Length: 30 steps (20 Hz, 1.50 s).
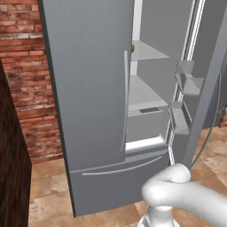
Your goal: Place the apple in the correct fridge rack based on whether it is a fruit or vegetable. Finally, close the fridge door.
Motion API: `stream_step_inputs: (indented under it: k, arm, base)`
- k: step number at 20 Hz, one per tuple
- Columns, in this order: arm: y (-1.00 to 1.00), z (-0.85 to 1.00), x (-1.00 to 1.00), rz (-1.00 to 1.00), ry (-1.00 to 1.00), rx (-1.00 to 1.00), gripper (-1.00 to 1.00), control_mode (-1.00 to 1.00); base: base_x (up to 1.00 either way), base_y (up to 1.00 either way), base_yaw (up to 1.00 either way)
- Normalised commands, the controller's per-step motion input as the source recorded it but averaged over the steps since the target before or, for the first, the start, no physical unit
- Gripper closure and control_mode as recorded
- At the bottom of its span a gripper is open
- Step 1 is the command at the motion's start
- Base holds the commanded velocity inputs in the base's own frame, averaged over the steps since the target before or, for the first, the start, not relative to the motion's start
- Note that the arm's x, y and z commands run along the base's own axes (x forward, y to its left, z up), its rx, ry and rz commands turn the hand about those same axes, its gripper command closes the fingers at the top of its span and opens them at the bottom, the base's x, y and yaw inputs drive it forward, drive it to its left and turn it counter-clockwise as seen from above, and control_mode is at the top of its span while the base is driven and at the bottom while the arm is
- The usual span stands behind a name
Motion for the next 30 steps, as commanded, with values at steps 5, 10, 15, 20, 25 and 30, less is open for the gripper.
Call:
stream_step_inputs:
  k: [5, 10, 15, 20, 25, 30]
  arm:
    - [1.00, 0.00, 0.58, 0.00, -0.10, 0.00, -1.00, -1.00]
    - [1.00, 0.01, 0.55, 0.00, -0.10, 0.00, -1.00, -1.00]
    - [0.96, 0.11, 0.31, 0.00, -0.07, 0.03, -1.00, -1.00]
    - [0.69, 0.16, 0.31, 0.00, -0.05, 0.00, -1.00, -1.00]
    - [0.53, 0.23, 0.30, 0.00, -0.07, 0.00, -1.00, -1.00]
    - [0.37, 0.36, 0.33, -0.01, -0.09, 0.00, -1.00, -1.00]
  base:
    - [0.00, 0.00, 0.00]
    - [0.00, 0.00, 0.00]
    - [0.00, 0.00, 0.00]
    - [0.00, 0.00, 0.00]
    - [0.00, 0.00, 0.00]
    - [0.00, 0.00, 0.00]
